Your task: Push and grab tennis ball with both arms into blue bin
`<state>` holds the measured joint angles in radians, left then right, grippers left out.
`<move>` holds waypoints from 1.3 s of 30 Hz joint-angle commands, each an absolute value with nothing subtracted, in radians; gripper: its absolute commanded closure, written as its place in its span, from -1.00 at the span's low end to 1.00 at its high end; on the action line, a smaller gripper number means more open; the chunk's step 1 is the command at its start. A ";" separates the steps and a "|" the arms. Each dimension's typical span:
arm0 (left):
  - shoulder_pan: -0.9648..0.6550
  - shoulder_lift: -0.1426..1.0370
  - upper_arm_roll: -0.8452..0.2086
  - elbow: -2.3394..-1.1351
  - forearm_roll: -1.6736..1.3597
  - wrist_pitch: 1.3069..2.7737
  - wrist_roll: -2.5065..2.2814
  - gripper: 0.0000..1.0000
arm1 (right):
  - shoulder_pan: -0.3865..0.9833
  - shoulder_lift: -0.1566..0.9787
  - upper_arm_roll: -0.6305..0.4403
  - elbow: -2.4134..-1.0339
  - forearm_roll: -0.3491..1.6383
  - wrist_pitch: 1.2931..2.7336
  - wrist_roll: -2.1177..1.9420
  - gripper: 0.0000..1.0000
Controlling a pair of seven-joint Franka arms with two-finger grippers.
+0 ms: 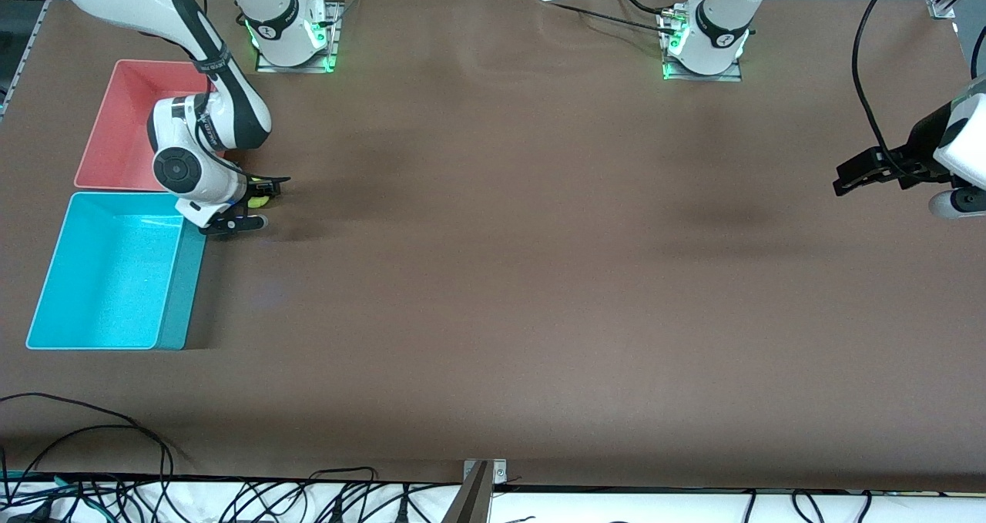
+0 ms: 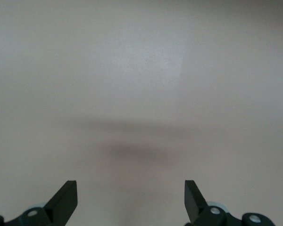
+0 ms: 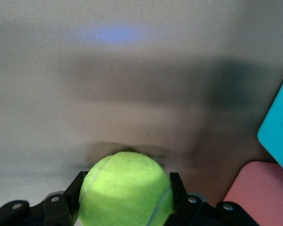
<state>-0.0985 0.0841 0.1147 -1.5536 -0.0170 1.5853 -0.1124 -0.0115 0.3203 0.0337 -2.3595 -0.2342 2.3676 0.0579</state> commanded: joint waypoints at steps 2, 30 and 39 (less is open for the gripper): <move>-0.100 0.060 0.117 -1.577 -0.031 1.583 -0.101 -1.00 | -0.017 0.308 0.029 -2.372 -0.252 2.361 0.040 0.04; -0.100 0.061 0.117 -1.575 -0.032 1.586 -0.100 -1.00 | -0.020 0.265 -0.061 -1.887 -0.239 1.787 -0.247 0.09; -0.098 0.069 0.121 -1.552 -0.043 1.588 -0.088 -1.00 | -0.057 0.308 -0.098 -1.898 -0.238 1.888 -0.345 0.09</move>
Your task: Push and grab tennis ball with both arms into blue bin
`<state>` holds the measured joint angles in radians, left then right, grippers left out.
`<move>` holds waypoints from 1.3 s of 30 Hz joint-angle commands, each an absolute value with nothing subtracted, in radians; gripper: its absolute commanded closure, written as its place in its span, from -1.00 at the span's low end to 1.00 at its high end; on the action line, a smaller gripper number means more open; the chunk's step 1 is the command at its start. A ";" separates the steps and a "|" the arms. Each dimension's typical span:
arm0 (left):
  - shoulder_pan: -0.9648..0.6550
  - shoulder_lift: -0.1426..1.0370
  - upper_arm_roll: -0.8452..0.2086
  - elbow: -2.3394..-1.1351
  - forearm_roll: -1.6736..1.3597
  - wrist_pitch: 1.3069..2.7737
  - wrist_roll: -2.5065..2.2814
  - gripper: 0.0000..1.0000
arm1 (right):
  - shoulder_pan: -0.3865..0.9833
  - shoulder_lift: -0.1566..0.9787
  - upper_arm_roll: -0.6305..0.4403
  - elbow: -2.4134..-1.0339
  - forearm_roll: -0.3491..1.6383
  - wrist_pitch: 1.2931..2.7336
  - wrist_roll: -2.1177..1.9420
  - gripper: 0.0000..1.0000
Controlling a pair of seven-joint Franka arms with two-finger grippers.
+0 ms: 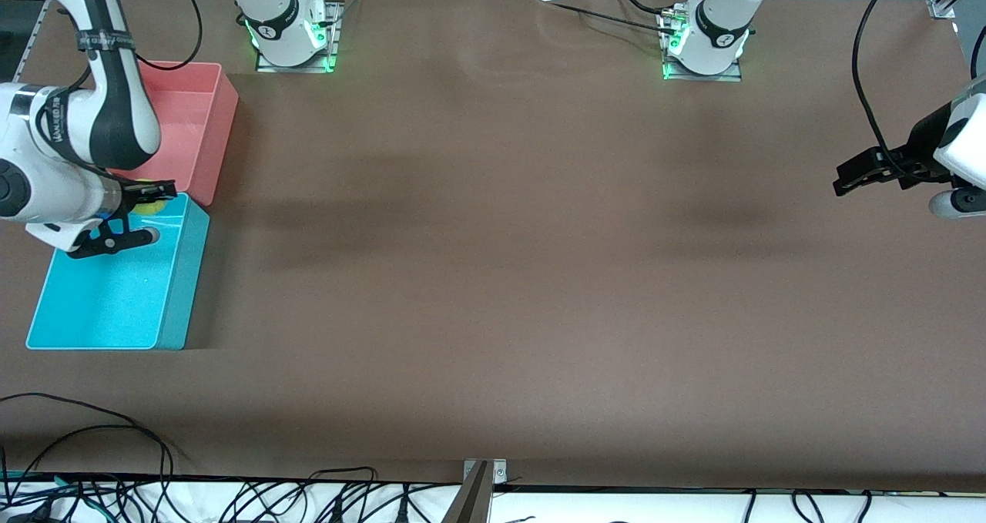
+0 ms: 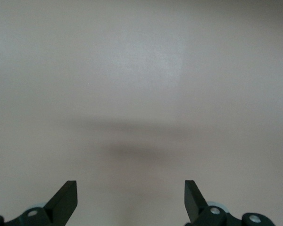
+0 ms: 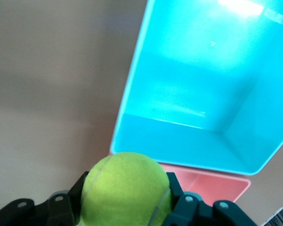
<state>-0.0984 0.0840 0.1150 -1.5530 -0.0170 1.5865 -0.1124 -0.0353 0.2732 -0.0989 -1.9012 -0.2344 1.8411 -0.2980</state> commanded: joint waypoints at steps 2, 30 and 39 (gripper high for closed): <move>-0.098 0.068 0.121 -1.552 -0.044 1.588 -0.086 -1.00 | -0.072 0.334 -0.098 -1.898 -0.236 1.920 -0.363 0.09; -0.101 0.063 0.115 -1.552 -0.037 1.591 -0.087 -1.00 | -0.227 0.520 -0.095 -1.894 -0.074 2.039 -0.581 -1.00; -0.103 0.061 0.114 -1.552 -0.035 1.591 -0.087 -1.00 | -0.224 0.486 -0.091 -1.870 -0.074 2.019 -0.578 -1.00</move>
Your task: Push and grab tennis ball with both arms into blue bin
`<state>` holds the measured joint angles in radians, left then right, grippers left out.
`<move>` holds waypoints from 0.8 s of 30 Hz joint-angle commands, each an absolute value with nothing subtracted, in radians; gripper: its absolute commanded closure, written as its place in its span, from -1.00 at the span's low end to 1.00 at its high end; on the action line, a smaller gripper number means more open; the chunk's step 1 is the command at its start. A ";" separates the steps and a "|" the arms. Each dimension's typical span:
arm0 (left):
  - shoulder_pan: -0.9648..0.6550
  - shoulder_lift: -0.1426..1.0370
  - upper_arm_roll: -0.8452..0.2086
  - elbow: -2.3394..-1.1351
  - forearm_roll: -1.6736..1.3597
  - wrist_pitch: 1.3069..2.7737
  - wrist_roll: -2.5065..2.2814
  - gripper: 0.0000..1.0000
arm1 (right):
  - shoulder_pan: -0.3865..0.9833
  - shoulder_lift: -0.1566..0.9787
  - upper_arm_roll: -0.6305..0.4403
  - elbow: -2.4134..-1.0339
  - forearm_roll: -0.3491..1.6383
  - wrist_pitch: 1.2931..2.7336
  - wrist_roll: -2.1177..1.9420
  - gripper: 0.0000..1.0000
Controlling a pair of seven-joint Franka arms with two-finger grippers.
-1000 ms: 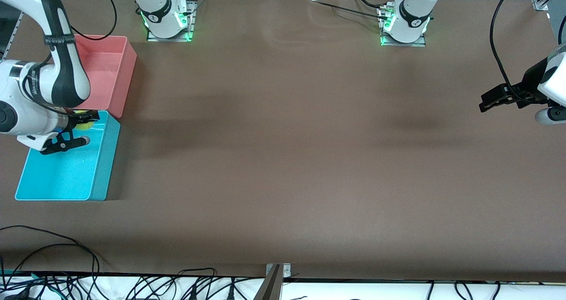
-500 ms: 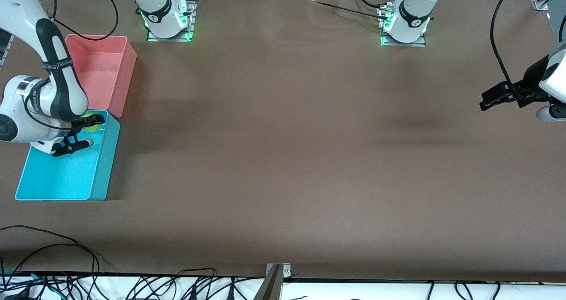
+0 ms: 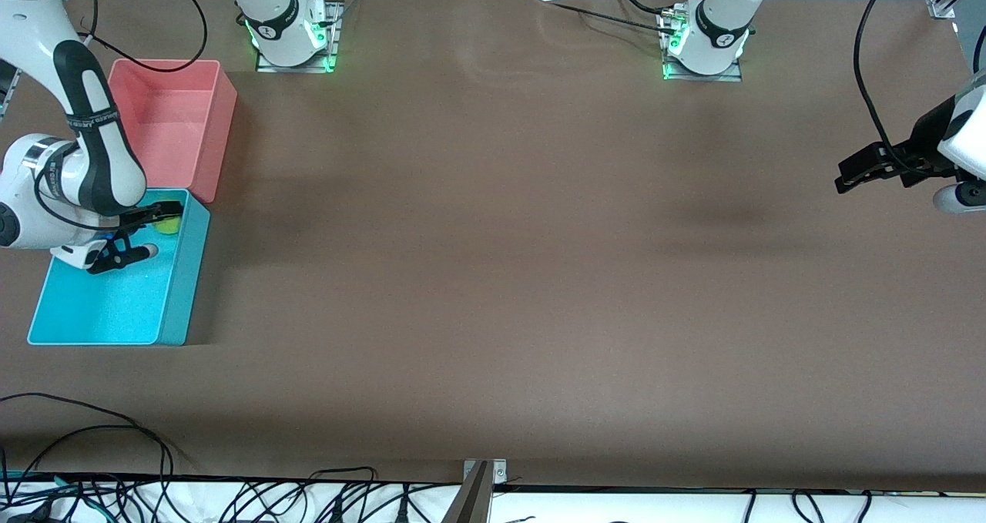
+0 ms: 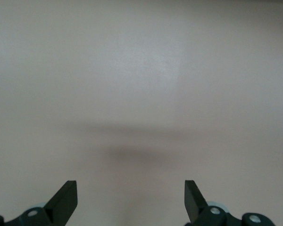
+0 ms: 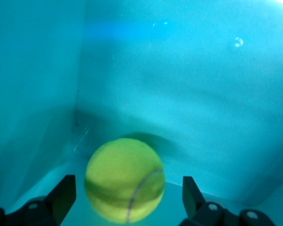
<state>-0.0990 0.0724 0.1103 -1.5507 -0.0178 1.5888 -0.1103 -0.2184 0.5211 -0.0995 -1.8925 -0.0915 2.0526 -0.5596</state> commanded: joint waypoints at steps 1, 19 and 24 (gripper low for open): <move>-0.103 0.061 0.114 -1.552 -0.035 1.591 -0.087 -1.00 | -0.222 0.482 -0.091 -1.856 -0.075 2.005 -0.578 -1.00; -0.103 0.061 0.114 -1.551 -0.034 1.589 -0.089 -1.00 | -0.134 0.445 -0.021 -1.419 -0.083 1.418 -0.436 -1.00; -0.103 0.063 0.114 -1.552 -0.032 1.589 -0.089 -1.00 | -0.023 0.428 -0.021 -1.351 -0.084 1.327 -0.244 -1.00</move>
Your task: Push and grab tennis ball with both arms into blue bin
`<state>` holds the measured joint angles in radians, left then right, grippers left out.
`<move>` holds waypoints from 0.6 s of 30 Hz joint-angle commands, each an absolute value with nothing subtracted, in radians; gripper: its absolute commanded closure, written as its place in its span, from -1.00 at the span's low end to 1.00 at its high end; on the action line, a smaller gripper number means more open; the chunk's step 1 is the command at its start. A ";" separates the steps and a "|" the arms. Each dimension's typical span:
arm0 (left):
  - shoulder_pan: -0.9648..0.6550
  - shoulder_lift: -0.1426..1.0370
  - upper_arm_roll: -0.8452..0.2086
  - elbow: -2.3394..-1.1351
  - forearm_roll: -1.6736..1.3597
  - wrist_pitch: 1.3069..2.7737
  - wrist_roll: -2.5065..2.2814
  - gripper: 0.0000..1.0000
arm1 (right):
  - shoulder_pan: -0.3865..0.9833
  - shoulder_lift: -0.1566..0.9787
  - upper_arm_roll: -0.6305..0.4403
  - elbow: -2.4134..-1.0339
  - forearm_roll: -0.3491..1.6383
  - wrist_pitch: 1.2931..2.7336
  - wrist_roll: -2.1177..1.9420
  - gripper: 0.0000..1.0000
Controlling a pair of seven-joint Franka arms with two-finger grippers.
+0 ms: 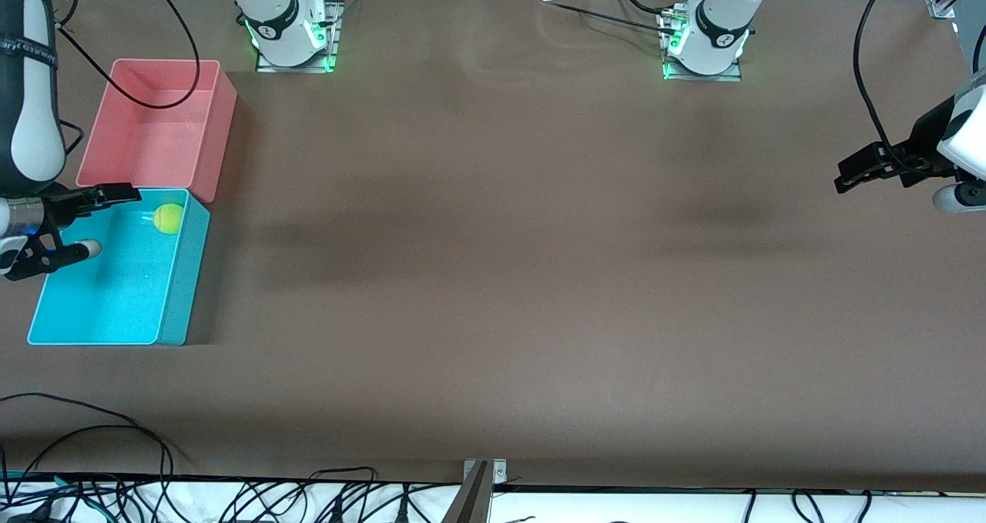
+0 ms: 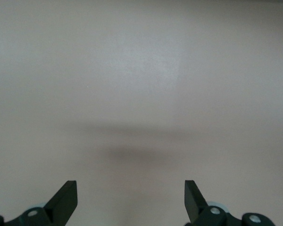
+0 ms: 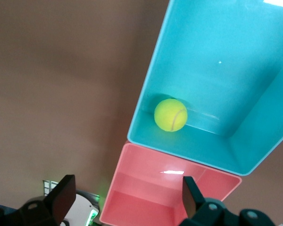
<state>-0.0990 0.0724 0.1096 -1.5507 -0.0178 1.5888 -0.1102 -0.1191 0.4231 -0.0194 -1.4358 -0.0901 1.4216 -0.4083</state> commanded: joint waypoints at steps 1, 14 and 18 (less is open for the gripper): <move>-0.103 0.061 0.114 -1.552 -0.032 1.589 -0.089 -1.00 | -0.015 0.423 -0.021 -1.351 -0.083 1.327 -0.229 -1.00; -0.103 0.061 0.114 -1.552 -0.032 1.589 -0.089 -1.00 | 0.066 0.327 0.003 -1.359 -0.071 1.330 -0.081 -1.00; -0.103 0.061 0.114 -1.551 -0.032 1.589 -0.089 -1.00 | 0.066 0.290 0.005 -1.368 -0.055 1.342 -0.080 -1.00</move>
